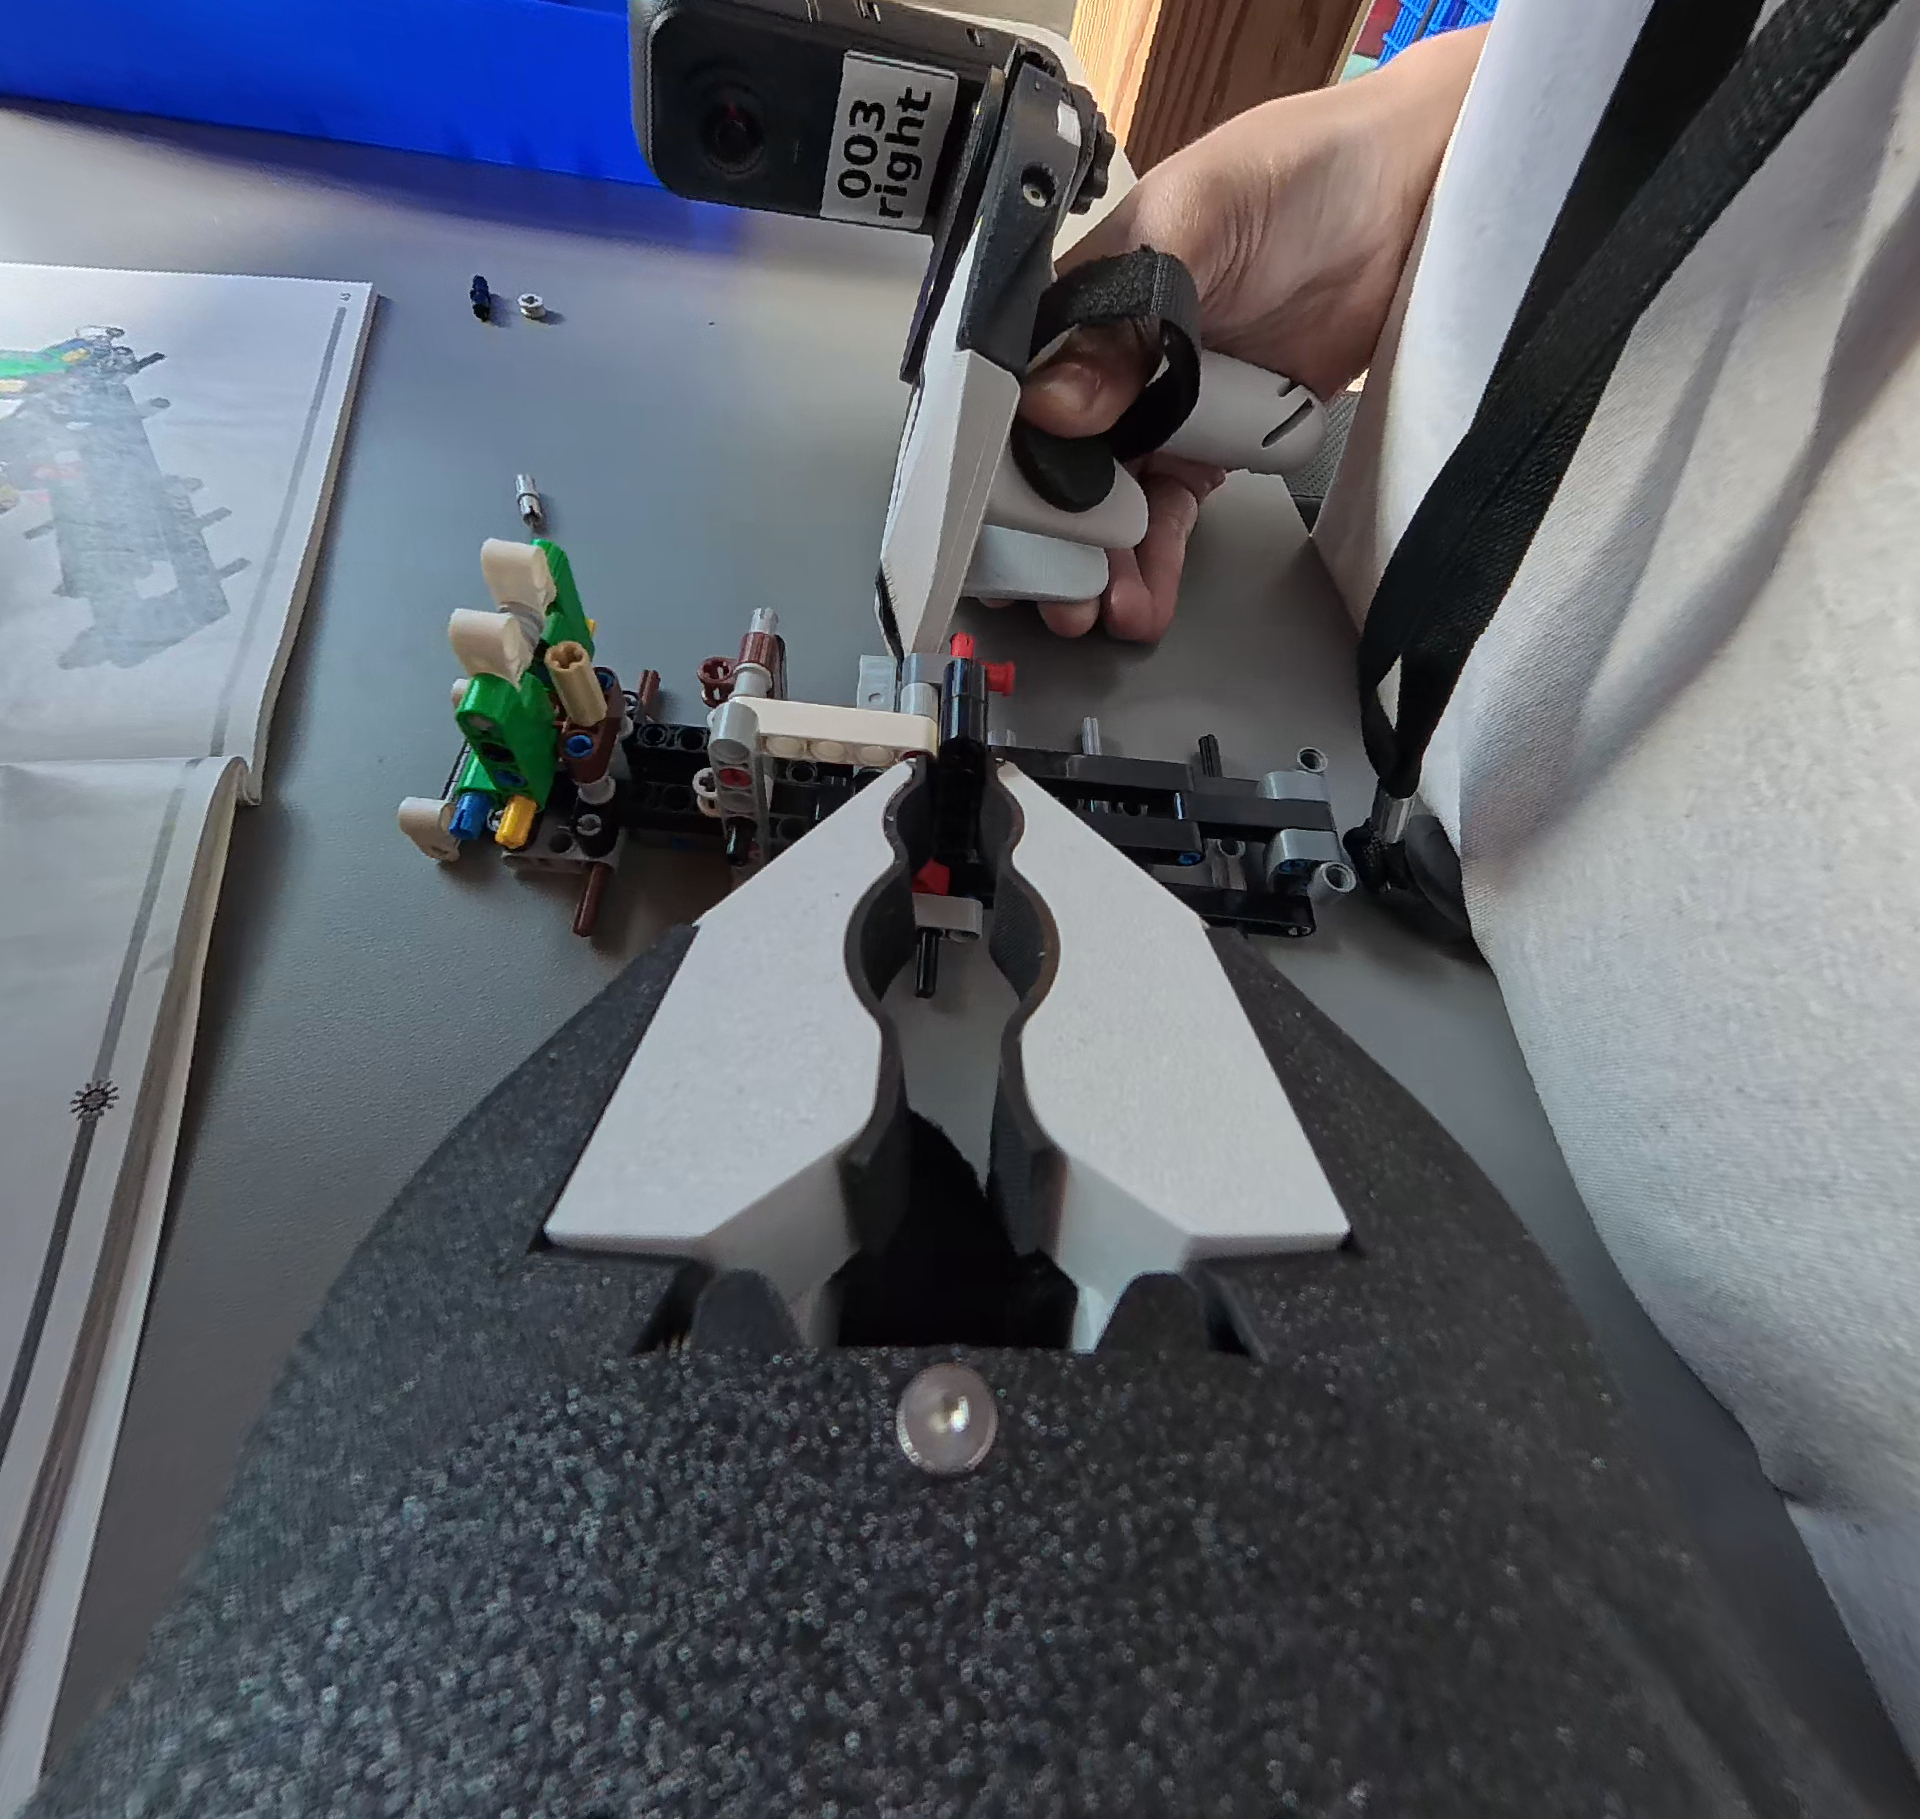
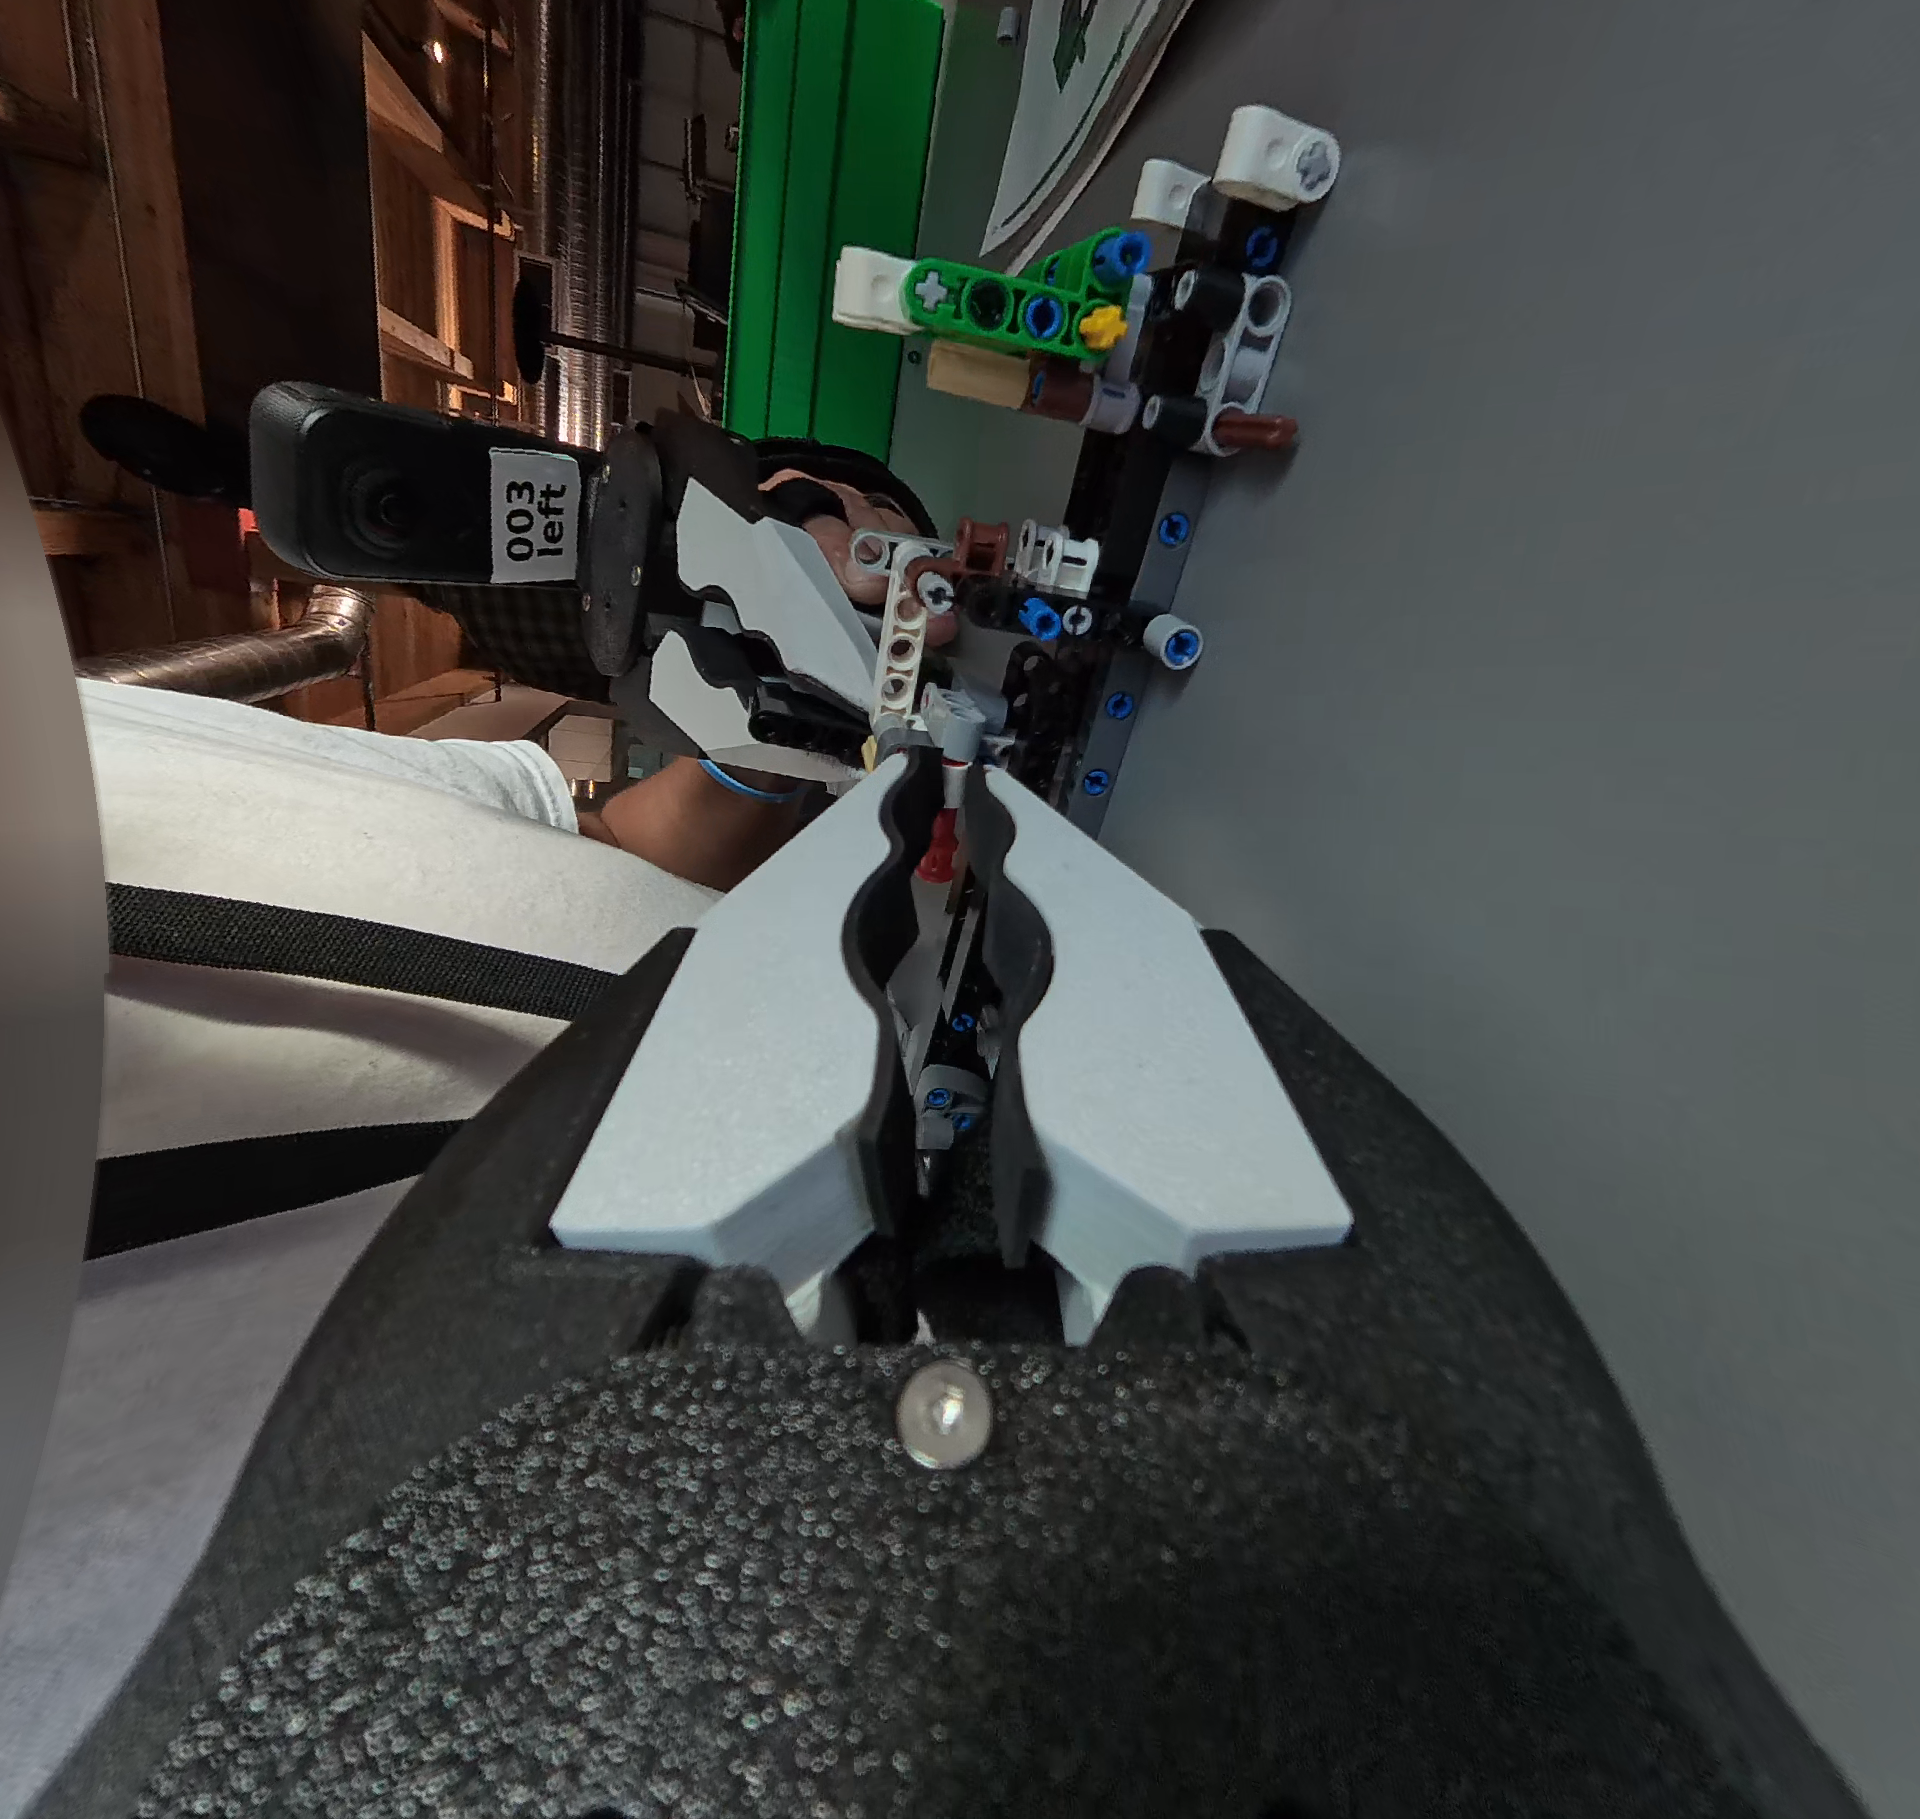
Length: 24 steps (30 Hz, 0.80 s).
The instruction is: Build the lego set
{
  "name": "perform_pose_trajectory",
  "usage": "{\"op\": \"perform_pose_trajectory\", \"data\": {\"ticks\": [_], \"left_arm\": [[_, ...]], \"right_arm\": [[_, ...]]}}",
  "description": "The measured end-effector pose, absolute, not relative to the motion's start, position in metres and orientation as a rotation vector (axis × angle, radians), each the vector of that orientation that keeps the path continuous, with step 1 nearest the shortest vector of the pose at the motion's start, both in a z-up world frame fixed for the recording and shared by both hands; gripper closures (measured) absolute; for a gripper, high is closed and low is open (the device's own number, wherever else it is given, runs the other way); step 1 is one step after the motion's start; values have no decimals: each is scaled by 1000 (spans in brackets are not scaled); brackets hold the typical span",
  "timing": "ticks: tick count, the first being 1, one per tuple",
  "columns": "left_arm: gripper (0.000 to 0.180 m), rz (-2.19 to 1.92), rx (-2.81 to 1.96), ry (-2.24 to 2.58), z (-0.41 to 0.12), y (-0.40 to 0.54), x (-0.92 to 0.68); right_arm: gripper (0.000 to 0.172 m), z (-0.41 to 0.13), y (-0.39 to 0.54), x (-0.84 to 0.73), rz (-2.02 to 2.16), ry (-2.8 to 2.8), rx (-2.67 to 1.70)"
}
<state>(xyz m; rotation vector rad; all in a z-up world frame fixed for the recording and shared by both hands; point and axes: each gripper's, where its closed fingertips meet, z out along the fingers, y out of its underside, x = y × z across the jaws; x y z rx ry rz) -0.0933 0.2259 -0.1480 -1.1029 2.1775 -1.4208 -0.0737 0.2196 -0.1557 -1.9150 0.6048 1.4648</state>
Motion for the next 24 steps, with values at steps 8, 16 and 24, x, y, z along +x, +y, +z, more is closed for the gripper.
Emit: {"op": "perform_pose_trajectory", "data": {"ticks": [8,16,24], "left_arm": [[175,-1419,-1103,2176,-148,225,-93],[175,-1412,-1095,2175,-148,225,-93],[175,-1394,-1074,2172,-148,225,-93]], "right_arm": [[166,-154,219,-69,1393,593,-1908],[171,-148,212,-65,1385,590,-1854],[172,-152,214,-67,1365,569,-1900]]}}
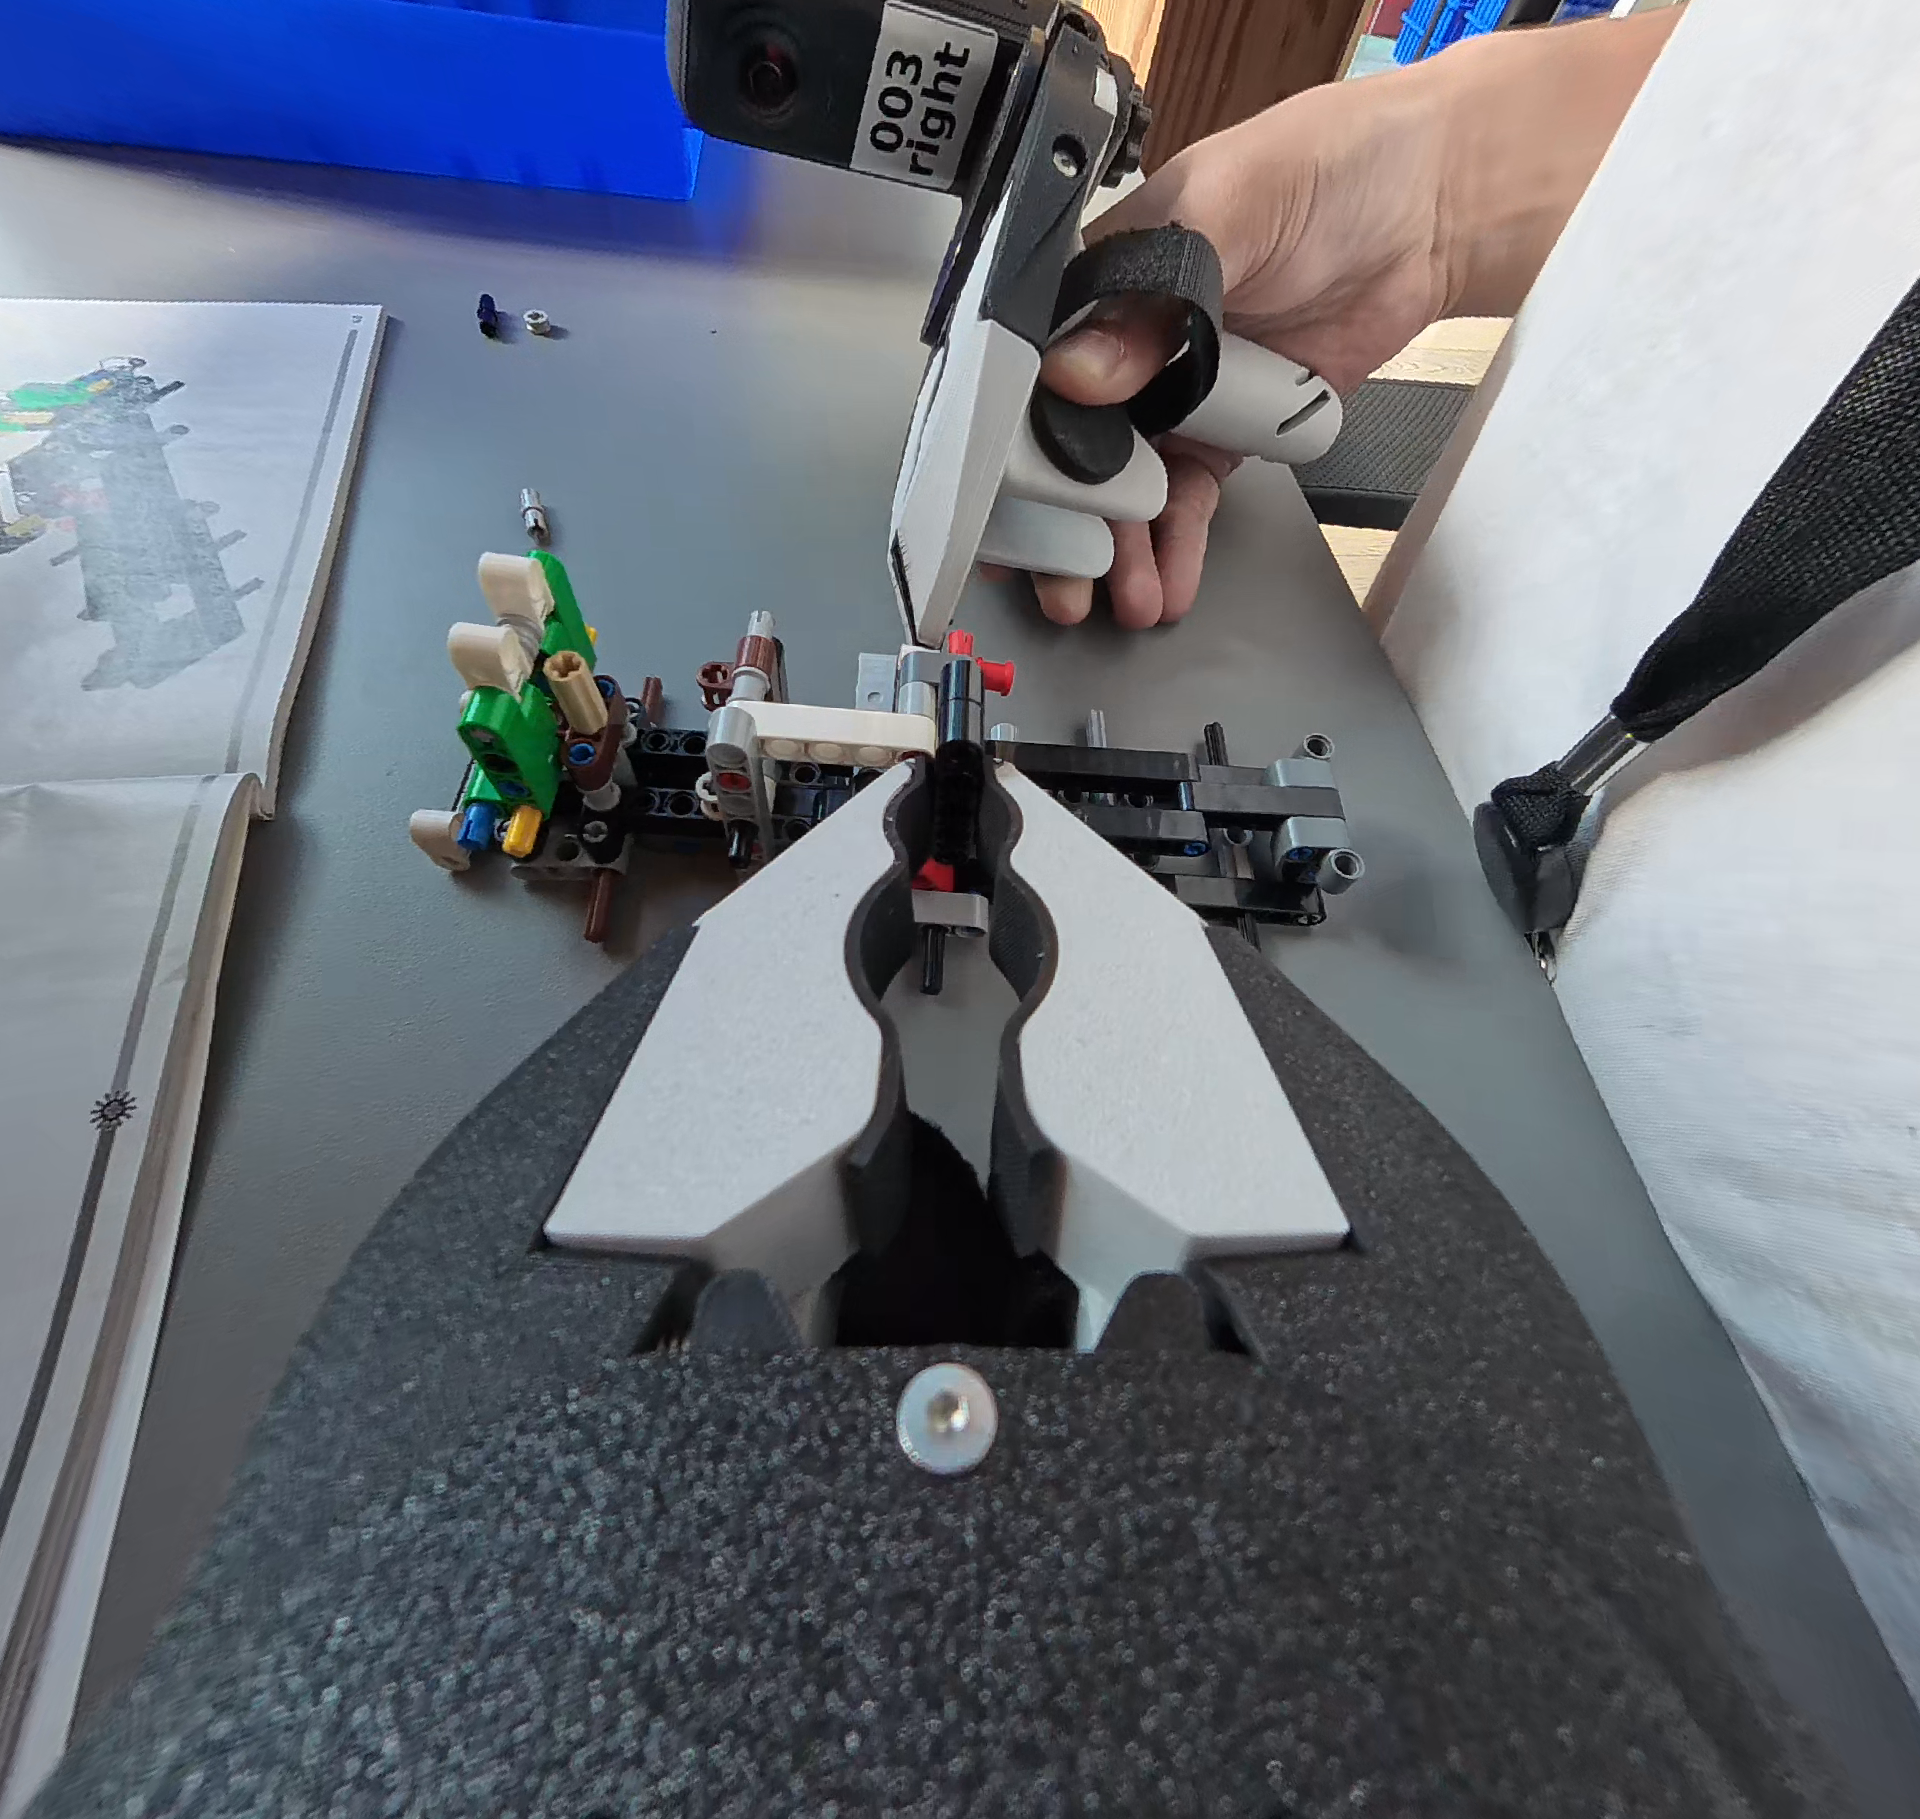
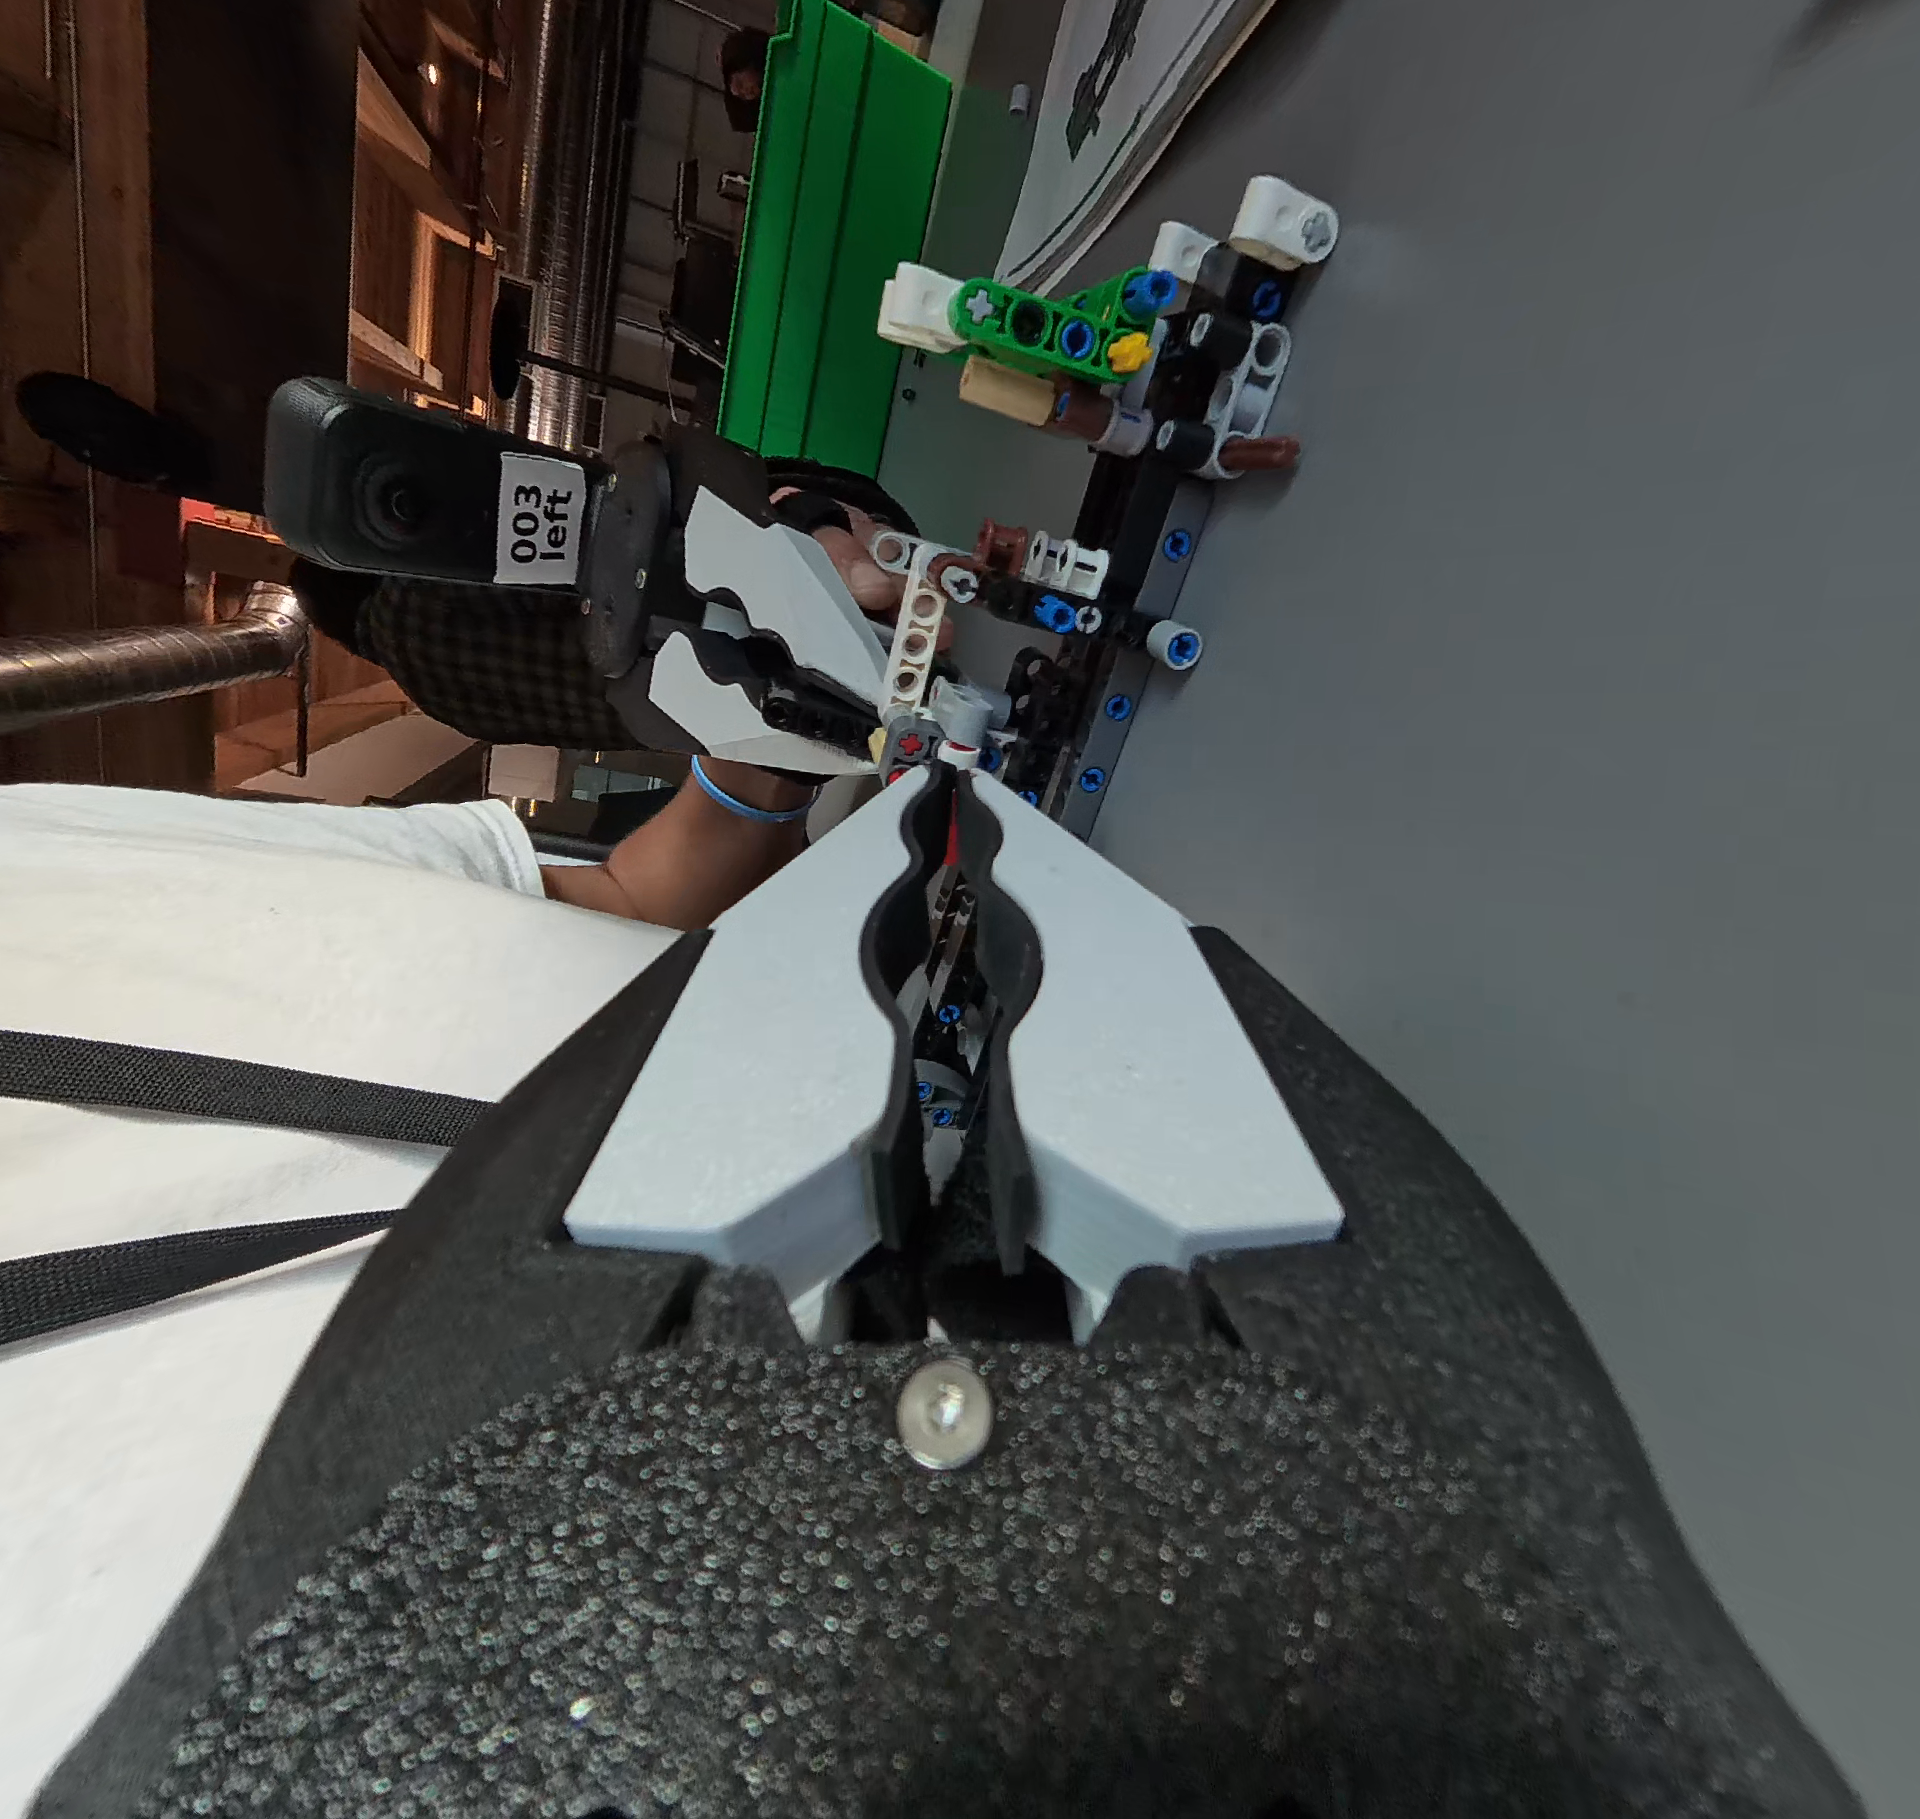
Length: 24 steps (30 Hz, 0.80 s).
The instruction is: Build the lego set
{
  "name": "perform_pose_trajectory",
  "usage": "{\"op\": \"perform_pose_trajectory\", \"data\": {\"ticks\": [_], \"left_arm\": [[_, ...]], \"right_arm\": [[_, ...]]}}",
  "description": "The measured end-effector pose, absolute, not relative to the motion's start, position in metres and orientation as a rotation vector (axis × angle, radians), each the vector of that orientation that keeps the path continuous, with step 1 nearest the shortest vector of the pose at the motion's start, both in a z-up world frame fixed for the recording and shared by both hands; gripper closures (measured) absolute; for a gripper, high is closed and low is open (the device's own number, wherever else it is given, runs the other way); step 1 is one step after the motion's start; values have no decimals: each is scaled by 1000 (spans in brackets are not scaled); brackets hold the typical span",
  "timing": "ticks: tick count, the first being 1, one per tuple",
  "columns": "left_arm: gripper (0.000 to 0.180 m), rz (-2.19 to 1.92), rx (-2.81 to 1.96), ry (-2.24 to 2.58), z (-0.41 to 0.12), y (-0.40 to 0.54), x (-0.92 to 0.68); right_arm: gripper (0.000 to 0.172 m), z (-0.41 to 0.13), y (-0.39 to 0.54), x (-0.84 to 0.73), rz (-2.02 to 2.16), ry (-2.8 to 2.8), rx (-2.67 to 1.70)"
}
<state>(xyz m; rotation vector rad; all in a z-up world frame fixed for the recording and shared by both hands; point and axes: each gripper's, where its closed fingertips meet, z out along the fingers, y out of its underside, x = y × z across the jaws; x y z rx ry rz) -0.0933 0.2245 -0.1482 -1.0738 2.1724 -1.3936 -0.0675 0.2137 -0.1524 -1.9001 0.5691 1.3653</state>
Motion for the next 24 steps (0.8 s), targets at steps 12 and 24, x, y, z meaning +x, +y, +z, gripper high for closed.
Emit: {"op": "perform_pose_trajectory", "data": {"ticks": [12,24], "left_arm": [[175,-1375,-1049,2172,-148,224,-92],[175,-1395,-1068,2177,-148,224,-91]], "right_arm": [[172,-152,214,-69,1333,550,-1915],[161,-158,206,-80,1177,338,-2031]]}}
